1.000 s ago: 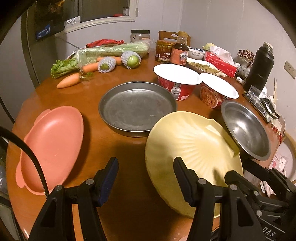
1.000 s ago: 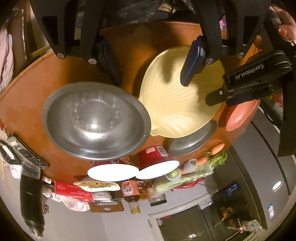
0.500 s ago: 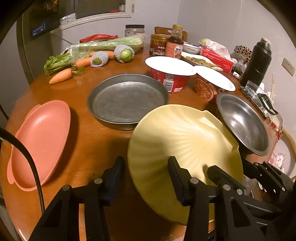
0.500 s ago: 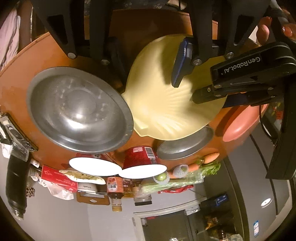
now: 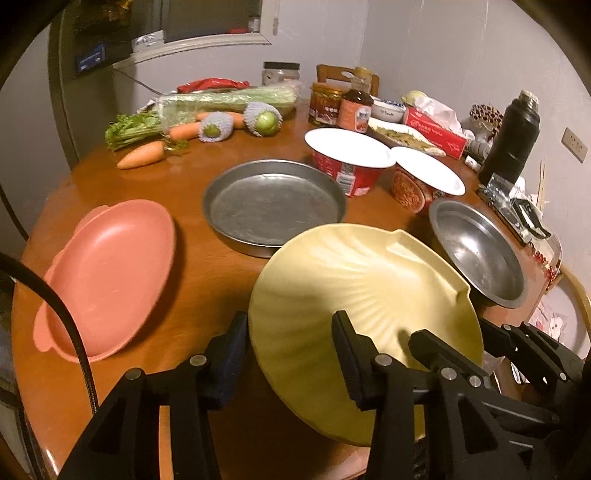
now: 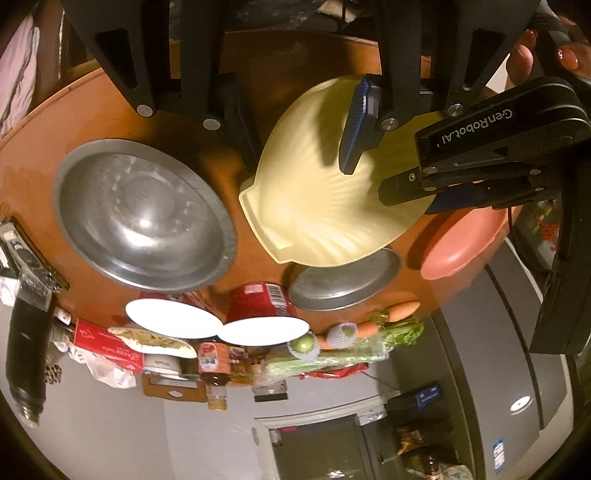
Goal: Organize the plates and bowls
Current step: 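Carry the cream plate with the left gripper and lower it onto the pink plate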
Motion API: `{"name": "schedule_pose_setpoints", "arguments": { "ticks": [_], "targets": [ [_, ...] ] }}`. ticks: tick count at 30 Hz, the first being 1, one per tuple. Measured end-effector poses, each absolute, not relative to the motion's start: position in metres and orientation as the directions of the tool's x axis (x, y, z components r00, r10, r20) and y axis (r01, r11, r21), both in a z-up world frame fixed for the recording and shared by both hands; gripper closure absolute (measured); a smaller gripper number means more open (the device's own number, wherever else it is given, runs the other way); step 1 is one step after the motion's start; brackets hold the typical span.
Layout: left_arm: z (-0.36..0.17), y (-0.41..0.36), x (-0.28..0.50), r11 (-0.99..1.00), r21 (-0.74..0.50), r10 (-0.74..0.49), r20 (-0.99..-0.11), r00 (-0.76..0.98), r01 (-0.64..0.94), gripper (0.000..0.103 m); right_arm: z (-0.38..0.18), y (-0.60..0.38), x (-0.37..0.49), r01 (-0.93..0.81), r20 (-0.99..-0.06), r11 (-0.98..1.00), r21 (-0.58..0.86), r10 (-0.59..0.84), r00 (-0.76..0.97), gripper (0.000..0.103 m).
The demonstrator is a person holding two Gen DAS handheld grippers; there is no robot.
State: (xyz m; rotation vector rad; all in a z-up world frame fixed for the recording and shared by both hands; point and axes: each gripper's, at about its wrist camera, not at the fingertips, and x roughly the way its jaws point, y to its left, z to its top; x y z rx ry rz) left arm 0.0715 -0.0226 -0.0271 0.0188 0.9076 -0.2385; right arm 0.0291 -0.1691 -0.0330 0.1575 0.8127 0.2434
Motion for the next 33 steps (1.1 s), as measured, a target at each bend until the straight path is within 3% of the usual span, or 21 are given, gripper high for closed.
{"name": "schedule_pose_setpoints", "arguments": {
  "ticks": [17, 33],
  "targets": [
    [0.021, 0.076, 0.069, 0.996, -0.083, -0.082, -0.702, 0.707, 0.033, 0.058, 0.019, -0.086, 0.051, -0.337, -0.608, 0.92, 0.198, 0.385, 0.694, 0.058],
    [0.01, 0.129, 0.108, 0.999, -0.045, -0.013, -0.723, 0.69, -0.028, 0.058, 0.018, -0.017, 0.089, -0.374, -0.613, 0.911, 0.176, 0.398, 0.682, 0.058]
  ]
}}
